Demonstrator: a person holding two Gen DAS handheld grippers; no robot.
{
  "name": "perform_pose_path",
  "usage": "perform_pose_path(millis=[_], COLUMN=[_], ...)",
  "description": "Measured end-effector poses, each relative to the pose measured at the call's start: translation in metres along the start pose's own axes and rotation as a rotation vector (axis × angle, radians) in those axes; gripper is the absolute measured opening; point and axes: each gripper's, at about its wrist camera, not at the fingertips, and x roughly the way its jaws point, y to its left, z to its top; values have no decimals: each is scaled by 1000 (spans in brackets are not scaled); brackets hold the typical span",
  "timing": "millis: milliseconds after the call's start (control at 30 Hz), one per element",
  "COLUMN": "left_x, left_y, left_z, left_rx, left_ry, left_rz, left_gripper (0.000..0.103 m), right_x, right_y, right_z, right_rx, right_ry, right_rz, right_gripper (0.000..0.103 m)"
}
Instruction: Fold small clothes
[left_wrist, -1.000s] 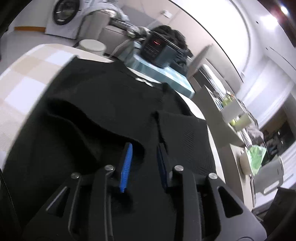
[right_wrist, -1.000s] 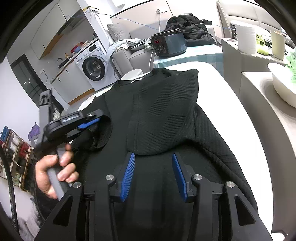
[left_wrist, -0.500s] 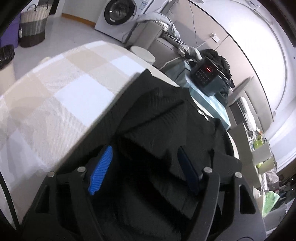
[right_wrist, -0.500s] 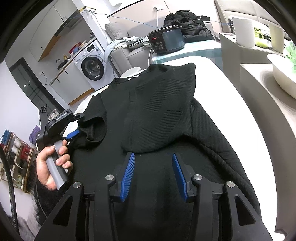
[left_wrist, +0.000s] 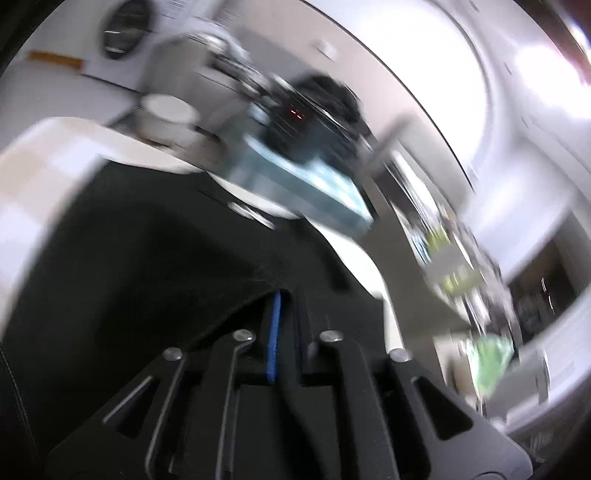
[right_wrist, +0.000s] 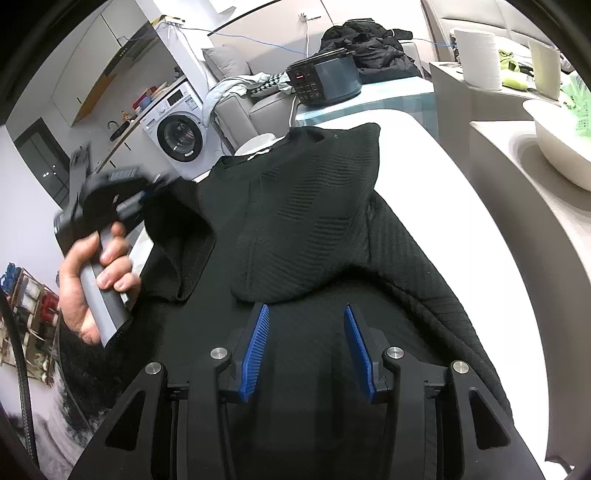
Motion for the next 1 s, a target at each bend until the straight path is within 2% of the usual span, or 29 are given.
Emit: perform_pose_path(millis=[33,67,200,300,367,433,533,667,800,933,1000], left_x=[7,8,-14,-45,-69,-90,-119,-163,-201,-235,-255], left_y=[-13,-18,-13,7,30,56,96,126,141,134,127], left_z=[-6,-11,-18,-24,-29,-35,-48,-74,-103,-129,-144], left_rx=[36,55,68,45,25,-17,-90,-117,-74,-10,30], left_ry=[49,64,15,-9,-34,-32,-24,-24,6,5,-5], left_rz=[-9,-1,17,78,168,227,278,317,328,347,371], left_gripper=[34,52,65,65,65,65,65,65,65,65,75], right_x=[-2,-4,-12,-13,-11,-8,-9,-20,-35,-55,-69], right_y=[1,0,0,-2,-3,-3,-4,-6,-11,-12,-12], right_z=[0,0,-1,-4,-6,-8,-10,-19,-31,-48,-59], right_rx=[2,5,4,3,2,1,6,-5,-18,-45,-61], right_ry=[-5,-8,-23,-28,-22,-17,-12,-19,-14,-26,-46], right_rz=[-3,-5,-5,-4,-10,-9,-10,-15,-37,-69,-107], right_gripper=[43,43,43,43,43,43,43,43,44,58,63])
